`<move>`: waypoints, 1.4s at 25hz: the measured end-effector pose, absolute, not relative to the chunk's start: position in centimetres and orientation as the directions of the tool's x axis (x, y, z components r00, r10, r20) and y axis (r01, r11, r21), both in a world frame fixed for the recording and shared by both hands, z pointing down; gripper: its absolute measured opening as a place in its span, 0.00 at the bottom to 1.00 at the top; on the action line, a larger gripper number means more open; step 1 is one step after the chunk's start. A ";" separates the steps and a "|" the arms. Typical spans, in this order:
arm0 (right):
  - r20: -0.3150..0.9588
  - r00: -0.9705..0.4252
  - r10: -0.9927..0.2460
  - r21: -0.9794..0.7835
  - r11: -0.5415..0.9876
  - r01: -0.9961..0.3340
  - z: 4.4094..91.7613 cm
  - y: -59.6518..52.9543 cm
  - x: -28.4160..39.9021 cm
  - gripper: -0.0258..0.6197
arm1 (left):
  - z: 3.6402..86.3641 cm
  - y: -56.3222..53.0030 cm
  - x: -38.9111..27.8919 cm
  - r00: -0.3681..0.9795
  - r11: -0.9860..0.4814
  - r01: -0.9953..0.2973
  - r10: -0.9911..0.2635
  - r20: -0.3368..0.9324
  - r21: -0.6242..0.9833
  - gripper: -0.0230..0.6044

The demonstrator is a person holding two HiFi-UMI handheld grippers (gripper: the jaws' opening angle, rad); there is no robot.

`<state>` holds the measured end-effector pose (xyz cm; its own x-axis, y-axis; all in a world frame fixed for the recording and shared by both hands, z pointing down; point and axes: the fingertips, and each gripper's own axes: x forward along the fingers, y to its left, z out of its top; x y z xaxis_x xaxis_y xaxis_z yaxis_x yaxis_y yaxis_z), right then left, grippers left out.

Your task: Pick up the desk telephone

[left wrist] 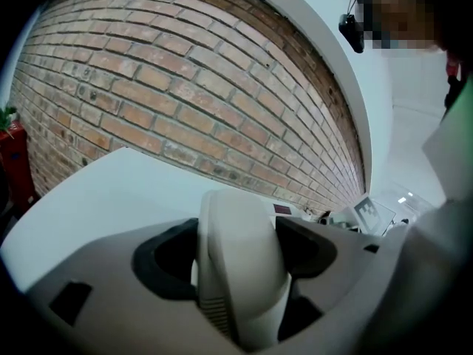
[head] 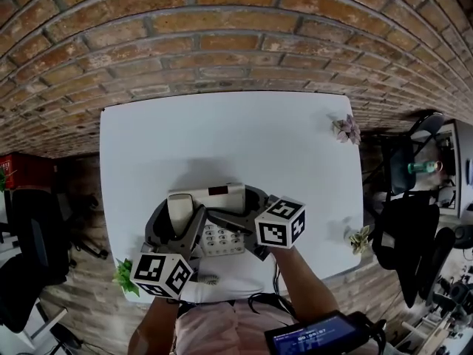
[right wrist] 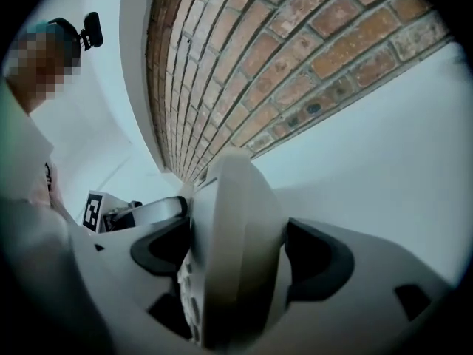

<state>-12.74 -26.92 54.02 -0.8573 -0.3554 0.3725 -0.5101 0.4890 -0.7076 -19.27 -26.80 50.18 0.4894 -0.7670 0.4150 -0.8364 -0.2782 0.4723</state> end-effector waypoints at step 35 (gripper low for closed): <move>0.476 -0.830 -0.290 -0.797 0.255 -0.547 56.0 -21.6 -10.5 0.67 | 52.4 -21.5 -17.9 0.730 -0.353 -0.599 -0.611 0.308 0.719 0.62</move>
<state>-10.53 -21.62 55.98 -0.8300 -0.2902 0.4763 -0.5468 0.2554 -0.7974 -17.91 -21.52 52.38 0.7296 -0.6107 0.3077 -0.5989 -0.3535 0.7186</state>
